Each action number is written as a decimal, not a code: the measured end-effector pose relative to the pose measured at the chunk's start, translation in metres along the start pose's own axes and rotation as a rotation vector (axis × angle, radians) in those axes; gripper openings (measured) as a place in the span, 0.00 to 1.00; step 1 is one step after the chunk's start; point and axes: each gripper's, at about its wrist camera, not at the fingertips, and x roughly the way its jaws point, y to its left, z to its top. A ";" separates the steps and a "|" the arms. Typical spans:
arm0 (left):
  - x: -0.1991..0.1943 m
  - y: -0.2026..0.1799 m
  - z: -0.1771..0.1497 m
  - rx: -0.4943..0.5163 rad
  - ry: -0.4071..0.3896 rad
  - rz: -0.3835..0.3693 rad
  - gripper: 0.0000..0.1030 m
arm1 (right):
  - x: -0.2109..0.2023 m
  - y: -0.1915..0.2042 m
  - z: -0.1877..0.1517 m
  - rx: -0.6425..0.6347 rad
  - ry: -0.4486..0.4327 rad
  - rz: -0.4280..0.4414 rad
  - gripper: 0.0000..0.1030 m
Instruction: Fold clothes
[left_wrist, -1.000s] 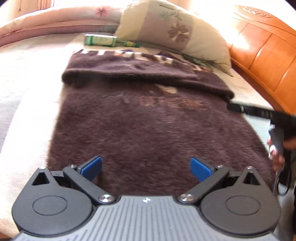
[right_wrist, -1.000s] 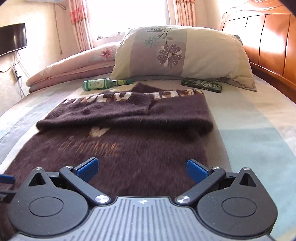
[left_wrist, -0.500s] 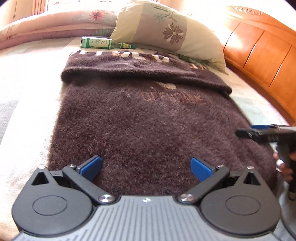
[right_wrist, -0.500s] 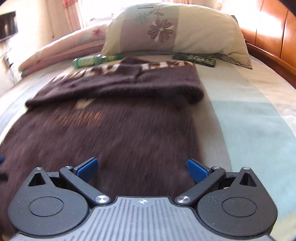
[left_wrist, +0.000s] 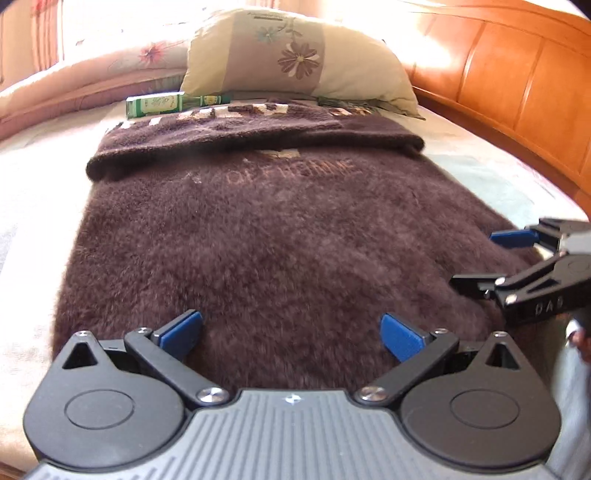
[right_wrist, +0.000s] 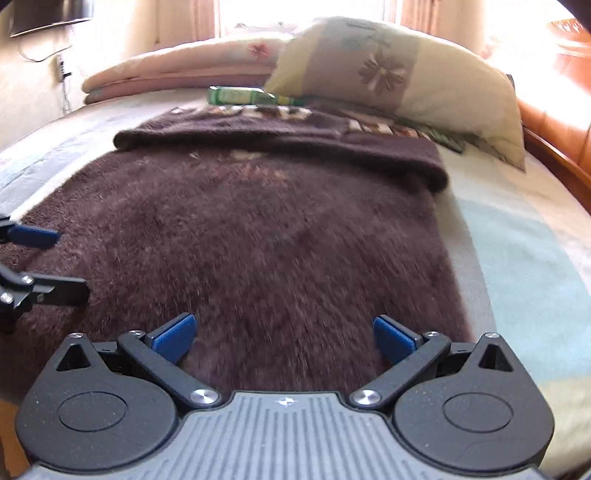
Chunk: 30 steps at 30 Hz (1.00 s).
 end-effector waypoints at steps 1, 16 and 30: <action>-0.003 0.000 -0.003 0.016 0.004 -0.001 0.99 | -0.003 0.000 -0.002 0.002 0.004 -0.002 1.00; -0.007 -0.002 -0.004 0.033 0.082 0.047 0.99 | -0.014 -0.005 -0.011 0.000 0.052 0.007 1.00; -0.015 -0.018 -0.020 0.110 0.107 0.120 0.99 | -0.019 -0.002 -0.015 0.001 0.061 -0.008 1.00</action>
